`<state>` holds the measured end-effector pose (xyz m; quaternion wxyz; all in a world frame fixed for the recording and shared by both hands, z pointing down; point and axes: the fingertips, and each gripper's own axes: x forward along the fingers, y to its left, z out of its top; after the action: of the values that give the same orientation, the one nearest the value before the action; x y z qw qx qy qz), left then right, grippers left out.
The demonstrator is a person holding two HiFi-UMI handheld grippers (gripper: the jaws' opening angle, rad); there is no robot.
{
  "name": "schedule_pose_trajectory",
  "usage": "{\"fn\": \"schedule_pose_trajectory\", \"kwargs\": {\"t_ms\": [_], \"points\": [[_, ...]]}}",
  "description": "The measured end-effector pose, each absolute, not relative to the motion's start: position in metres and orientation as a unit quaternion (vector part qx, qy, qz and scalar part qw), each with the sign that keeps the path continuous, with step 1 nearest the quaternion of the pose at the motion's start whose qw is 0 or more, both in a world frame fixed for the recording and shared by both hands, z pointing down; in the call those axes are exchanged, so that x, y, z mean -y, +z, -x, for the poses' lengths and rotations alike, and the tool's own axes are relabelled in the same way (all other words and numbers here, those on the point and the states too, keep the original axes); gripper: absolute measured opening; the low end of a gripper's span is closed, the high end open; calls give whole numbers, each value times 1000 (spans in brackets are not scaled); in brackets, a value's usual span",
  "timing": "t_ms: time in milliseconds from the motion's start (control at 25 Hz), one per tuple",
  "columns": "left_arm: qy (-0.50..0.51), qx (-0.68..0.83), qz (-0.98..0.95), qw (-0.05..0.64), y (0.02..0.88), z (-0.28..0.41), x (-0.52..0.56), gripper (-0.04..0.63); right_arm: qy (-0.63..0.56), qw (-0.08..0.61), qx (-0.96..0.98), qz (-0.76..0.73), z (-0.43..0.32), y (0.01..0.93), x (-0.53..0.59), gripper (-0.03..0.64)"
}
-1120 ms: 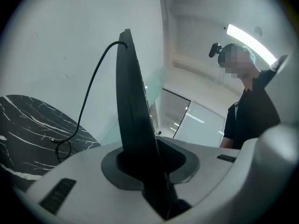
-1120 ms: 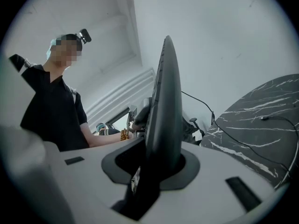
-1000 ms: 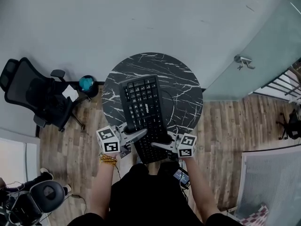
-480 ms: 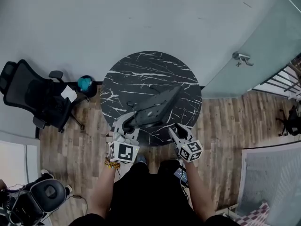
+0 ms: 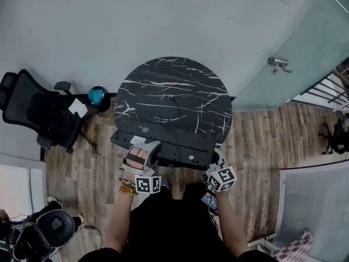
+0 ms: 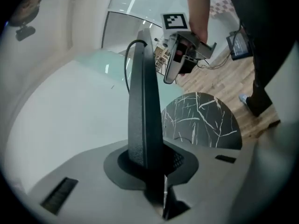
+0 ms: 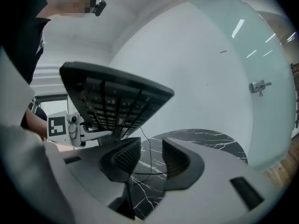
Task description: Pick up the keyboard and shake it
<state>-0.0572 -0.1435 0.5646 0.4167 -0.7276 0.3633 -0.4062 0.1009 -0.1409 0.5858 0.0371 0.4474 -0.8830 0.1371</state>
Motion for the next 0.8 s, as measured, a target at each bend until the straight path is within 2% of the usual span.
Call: {"fn": "schedule_pose_trajectory", "kwargs": {"t_ms": [320,400,640,720,800], "points": [[-359,-393,792,298,553,62,153,74,141,32,886,-439,-95,581,141,152],[-307,-406,832,222,543,63,157,72,143,29,889,-434,-92,578,141,152],[-51,-424,898,-103,515,74,175,74,173,2,897,-406,-83,577,138,154],[19,-407,896,-178,510,79,176,72,212,-12,898,-384,-76,585,132,186],[72,-389,891,-222,506,81,174,74,256,-22,894,-367,-69,597,125,236]]}}
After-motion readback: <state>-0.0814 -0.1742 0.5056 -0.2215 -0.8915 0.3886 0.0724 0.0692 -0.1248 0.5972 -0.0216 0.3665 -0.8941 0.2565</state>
